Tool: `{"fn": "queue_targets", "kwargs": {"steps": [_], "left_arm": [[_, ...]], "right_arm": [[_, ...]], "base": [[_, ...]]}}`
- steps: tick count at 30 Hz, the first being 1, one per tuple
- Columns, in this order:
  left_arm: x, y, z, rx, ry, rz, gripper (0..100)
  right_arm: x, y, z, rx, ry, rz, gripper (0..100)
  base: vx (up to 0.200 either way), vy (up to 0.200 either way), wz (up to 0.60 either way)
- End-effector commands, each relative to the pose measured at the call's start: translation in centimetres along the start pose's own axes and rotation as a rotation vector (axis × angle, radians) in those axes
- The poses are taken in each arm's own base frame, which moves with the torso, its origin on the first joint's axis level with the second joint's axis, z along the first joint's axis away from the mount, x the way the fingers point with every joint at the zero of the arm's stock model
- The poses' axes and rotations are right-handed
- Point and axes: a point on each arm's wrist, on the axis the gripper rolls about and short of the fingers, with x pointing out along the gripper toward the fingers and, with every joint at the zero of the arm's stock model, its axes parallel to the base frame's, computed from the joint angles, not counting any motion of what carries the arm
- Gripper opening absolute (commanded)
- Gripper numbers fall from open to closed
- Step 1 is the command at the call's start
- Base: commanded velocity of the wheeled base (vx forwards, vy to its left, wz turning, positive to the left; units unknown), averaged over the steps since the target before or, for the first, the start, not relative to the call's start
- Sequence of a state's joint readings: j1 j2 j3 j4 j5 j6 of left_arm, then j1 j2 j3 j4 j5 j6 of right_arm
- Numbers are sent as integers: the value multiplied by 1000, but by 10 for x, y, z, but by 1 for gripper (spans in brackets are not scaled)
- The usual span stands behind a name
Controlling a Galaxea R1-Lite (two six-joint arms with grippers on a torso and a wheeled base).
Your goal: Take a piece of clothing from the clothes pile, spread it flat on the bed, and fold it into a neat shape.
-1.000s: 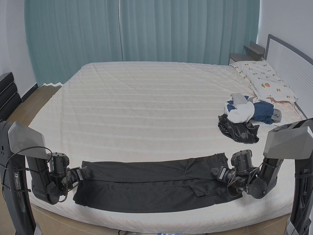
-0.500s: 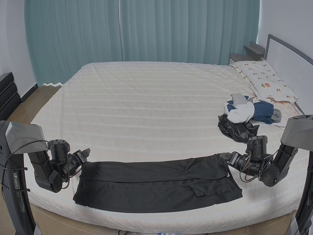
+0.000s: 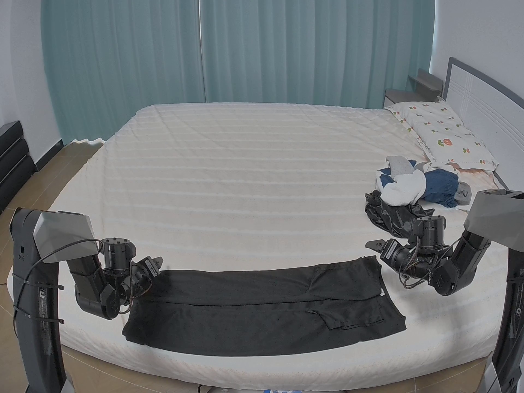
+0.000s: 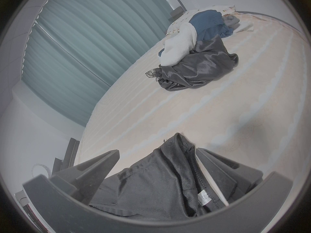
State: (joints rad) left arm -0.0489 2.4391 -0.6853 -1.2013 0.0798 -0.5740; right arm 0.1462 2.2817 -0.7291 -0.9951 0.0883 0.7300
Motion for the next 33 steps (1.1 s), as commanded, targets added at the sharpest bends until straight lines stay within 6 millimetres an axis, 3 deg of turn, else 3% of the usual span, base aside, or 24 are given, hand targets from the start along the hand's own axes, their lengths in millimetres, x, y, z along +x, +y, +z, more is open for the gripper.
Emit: {"fn": "queue_targets", "kwargs": {"steps": [1, 11, 12, 18, 32, 33], "left_arm": [[2, 7, -1, -10, -3, 28, 0], [0, 18, 4, -111, -17, 56, 0], [1, 18, 4, -111, -16, 57, 0], [1, 18, 3, -112, -13, 59, 0], [-2, 19, 2, -131, -9, 62, 0], [-3, 19, 2, -131, -7, 63, 0]], "right_arm": [[14, -8, -10, 19, 35, -18, 100], [38, -14, -14, 52, 38, -22, 100], [39, -14, -14, 51, 37, -21, 0], [48, -20, -13, 63, 24, -29, 0], [44, -27, -4, 131, -14, -39, 0], [44, -27, -3, 131, -17, -38, 100]], "base": [[0, 0, 0], [0, 0, 0], [0, 0, 0], [0, 0, 0], [0, 0, 0], [0, 0, 0]]}}
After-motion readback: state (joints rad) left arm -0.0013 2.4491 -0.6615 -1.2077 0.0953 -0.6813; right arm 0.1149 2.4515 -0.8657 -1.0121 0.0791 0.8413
